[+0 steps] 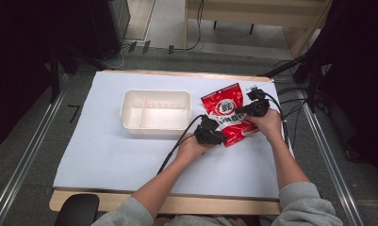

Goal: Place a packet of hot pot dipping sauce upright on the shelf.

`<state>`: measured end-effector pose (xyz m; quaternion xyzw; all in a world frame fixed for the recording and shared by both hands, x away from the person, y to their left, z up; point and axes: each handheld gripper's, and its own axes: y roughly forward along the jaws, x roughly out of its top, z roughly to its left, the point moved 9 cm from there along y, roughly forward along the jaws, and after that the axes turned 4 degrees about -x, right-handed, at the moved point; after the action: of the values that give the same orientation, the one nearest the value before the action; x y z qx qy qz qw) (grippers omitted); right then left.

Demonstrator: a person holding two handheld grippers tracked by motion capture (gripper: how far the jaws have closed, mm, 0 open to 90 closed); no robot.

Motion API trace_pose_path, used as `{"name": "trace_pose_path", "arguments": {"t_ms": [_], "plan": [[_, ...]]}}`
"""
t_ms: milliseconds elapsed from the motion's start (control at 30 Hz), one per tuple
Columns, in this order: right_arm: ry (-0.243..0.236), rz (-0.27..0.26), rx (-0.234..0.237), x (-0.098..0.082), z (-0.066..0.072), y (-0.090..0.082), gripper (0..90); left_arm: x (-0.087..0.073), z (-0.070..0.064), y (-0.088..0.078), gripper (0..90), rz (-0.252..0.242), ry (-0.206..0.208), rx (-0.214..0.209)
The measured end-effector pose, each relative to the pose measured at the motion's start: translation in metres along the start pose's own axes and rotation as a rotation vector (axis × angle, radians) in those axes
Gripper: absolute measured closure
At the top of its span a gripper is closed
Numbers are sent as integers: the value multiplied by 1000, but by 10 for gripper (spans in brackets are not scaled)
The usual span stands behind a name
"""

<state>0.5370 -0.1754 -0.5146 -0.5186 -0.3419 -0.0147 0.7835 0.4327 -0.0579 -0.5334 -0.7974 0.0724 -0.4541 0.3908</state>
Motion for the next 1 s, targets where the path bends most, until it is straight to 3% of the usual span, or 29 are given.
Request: {"name": "trace_pose_path", "arguments": {"t_ms": [200, 267, 500, 667, 733, 867, 900, 1000], "plan": [[22, -16, -3, -3, 3, -11, 898, -3, -4, -27, 583, 5, 5, -46], [28, -35, 6, -2, 5, -17, 899, -4, -7, -35, 570, 13, 43, -39], [5, -103, 11, 0, 19, -40, 899, -16, -18, -67, 465, 28, 95, -75], [-1, -127, 8, -1, 28, -49, 900, -25, -24, -86, 437, 12, 95, -99], [-6, -135, 8, -1, 32, -54, 899, -31, -22, -96, 423, 9, 93, -90], [-6, -152, 7, -1, 40, -64, 900, -39, -21, -113, 423, -22, 62, -105], [-17, -159, 5, -1, 44, -69, 900, -43, -21, -121, 419, -22, 91, -102], [-19, -165, 7, -1, 48, -74, 900, -46, -21, -128, 417, -36, 87, -104]]}}
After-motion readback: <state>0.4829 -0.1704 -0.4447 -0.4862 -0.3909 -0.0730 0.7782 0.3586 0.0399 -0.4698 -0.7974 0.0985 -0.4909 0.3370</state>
